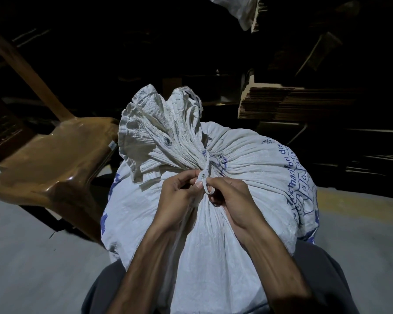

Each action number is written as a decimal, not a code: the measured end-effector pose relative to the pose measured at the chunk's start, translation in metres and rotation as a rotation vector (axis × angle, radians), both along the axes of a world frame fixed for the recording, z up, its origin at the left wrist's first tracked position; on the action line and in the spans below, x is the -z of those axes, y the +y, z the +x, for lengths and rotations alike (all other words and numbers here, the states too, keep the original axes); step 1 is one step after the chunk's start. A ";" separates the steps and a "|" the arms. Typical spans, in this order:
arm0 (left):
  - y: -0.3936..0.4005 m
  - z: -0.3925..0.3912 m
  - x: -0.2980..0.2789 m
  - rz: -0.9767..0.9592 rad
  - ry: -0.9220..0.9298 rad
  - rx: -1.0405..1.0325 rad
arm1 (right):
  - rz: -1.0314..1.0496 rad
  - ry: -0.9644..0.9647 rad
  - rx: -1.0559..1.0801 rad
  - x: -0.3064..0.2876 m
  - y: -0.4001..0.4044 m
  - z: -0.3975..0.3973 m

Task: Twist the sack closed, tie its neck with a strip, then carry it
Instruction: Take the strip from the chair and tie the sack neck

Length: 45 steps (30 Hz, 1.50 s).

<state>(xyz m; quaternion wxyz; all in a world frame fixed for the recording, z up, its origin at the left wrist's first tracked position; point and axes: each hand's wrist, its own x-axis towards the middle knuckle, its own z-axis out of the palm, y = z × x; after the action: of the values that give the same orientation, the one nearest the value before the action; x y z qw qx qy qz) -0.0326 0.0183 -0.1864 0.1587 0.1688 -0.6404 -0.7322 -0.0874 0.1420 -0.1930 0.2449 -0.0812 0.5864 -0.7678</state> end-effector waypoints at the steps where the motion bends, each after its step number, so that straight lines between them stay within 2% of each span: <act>1: 0.000 0.000 0.000 -0.001 -0.002 -0.001 | 0.000 -0.001 -0.005 0.001 0.000 -0.001; 10: 0.000 0.002 -0.002 0.007 -0.030 0.022 | -0.002 -0.097 -0.011 -0.002 -0.007 -0.010; 16: -0.012 -0.004 -0.003 0.063 -0.129 -0.010 | 0.110 -0.127 0.015 -0.004 -0.011 -0.019; 21: -0.011 -0.019 -0.015 -0.023 -0.260 -0.039 | 0.238 -0.050 0.043 -0.008 -0.016 -0.019; 26: -0.010 -0.023 -0.024 -0.009 -0.338 -0.022 | 0.328 -0.038 0.088 -0.015 -0.026 -0.017; 29: -0.010 -0.023 -0.026 -0.002 -0.363 -0.028 | 0.421 0.029 0.118 -0.018 -0.031 -0.016; 38: -0.019 -0.028 -0.034 0.076 -0.455 -0.065 | 0.688 0.395 0.329 -0.016 -0.034 0.016; 41: -0.022 -0.027 -0.035 0.159 -0.461 -0.033 | 0.631 0.442 0.376 -0.013 -0.037 0.025; 45: -0.022 -0.027 -0.032 0.237 -0.435 0.002 | 0.420 0.287 0.346 -0.013 -0.035 0.028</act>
<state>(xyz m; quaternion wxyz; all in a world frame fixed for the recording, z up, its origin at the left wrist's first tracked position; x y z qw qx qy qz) -0.0597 -0.0040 -0.1542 -0.0047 0.3394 -0.5693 -0.7488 -0.0599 0.1065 -0.1796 0.0366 -0.0355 0.7660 -0.6408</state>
